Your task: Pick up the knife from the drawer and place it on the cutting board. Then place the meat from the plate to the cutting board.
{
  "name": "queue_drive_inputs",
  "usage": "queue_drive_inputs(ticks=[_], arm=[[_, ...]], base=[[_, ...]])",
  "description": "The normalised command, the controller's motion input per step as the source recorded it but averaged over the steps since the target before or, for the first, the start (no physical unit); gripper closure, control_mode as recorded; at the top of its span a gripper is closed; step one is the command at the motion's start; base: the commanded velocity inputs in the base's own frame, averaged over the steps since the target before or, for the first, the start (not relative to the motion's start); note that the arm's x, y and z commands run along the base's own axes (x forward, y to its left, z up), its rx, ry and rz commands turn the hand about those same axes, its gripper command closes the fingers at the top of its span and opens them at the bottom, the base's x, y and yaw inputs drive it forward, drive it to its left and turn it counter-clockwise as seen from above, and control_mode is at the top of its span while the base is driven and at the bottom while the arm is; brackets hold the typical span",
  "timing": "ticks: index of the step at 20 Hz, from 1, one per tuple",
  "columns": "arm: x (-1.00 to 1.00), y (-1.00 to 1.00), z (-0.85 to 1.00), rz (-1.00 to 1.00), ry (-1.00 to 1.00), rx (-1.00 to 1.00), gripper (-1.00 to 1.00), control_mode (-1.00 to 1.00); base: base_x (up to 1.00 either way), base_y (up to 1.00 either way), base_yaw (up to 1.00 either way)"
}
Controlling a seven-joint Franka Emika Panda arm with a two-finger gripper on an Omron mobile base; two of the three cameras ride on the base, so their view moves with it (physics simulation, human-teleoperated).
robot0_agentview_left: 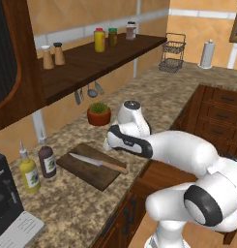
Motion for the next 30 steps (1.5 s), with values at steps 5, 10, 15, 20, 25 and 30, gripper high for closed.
queue_drive_inputs(ticks=[5,10,15,20,25,30], arm=[[-1.0,0.99,0.05,0.28,0.13,-0.07,1.0,-1.0],[-0.53,0.56,-0.25,0.18,0.11,-0.14,1.0,-1.0],[0.39,0.03,-0.42,0.09,0.02,-0.11,1.0,-1.0],[0.44,0.0,-0.33,0.02,0.05,-0.07,1.0,-1.0],[0.37,0.03,-0.19,0.0,0.01,-0.06,-1.0,-1.0],[-0.01,0.0,0.09,0.0,-0.02,0.0,-1.0,-1.0]], base=[[0.0,0.0,0.0],[0.0,0.0,0.0],[0.0,0.0,0.0],[0.0,0.0,0.0],[0.0,0.0,0.0],[0.0,0.0,0.0]])
